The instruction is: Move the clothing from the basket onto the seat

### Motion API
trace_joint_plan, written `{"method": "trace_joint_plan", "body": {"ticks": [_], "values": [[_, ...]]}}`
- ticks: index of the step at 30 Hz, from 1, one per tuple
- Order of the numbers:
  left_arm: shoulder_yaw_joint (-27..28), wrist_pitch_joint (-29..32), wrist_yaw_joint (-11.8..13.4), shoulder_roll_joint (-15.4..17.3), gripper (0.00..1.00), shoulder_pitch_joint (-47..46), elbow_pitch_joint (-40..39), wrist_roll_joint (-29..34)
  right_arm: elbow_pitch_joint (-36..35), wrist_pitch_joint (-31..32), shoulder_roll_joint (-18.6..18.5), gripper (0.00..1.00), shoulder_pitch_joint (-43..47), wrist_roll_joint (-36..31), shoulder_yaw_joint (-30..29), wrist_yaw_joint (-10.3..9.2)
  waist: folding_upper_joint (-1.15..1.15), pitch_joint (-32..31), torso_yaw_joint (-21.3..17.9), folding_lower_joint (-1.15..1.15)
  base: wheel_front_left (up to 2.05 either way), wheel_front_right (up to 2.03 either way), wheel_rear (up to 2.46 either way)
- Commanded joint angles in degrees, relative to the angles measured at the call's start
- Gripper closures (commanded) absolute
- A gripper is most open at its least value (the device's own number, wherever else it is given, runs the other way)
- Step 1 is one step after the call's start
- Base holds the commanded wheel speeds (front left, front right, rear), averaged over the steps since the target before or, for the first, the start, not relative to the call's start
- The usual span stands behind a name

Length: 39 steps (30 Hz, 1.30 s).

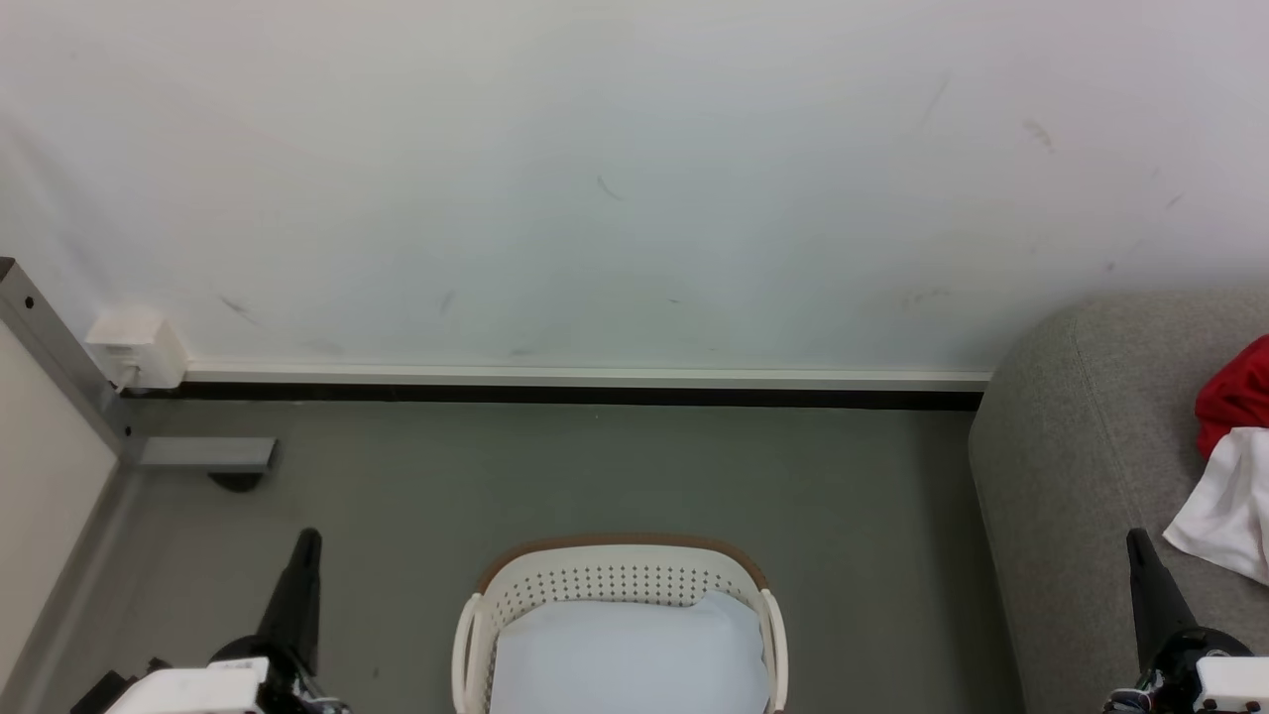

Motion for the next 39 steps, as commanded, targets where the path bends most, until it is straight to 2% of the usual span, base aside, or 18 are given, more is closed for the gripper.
{"method": "trace_joint_plan", "body": {"ticks": [1,39], "values": [[0.09,0.22,-0.28,0.14,1.0,-0.4,-0.23,-0.77,-0.34,0.16,0.04,1.0,-0.69,0.11,-0.19,-0.12,0.0,0.0,0.0,0.0,0.0,0.0,0.0],[0.08,0.22,-0.28,0.14,1.0,-0.39,-0.24,-0.78,-0.33,0.14,0.04,1.0,-0.7,0.12,-0.18,-0.12,0.0,0.0,0.0,0.0,0.0,0.0,0.0]]}}
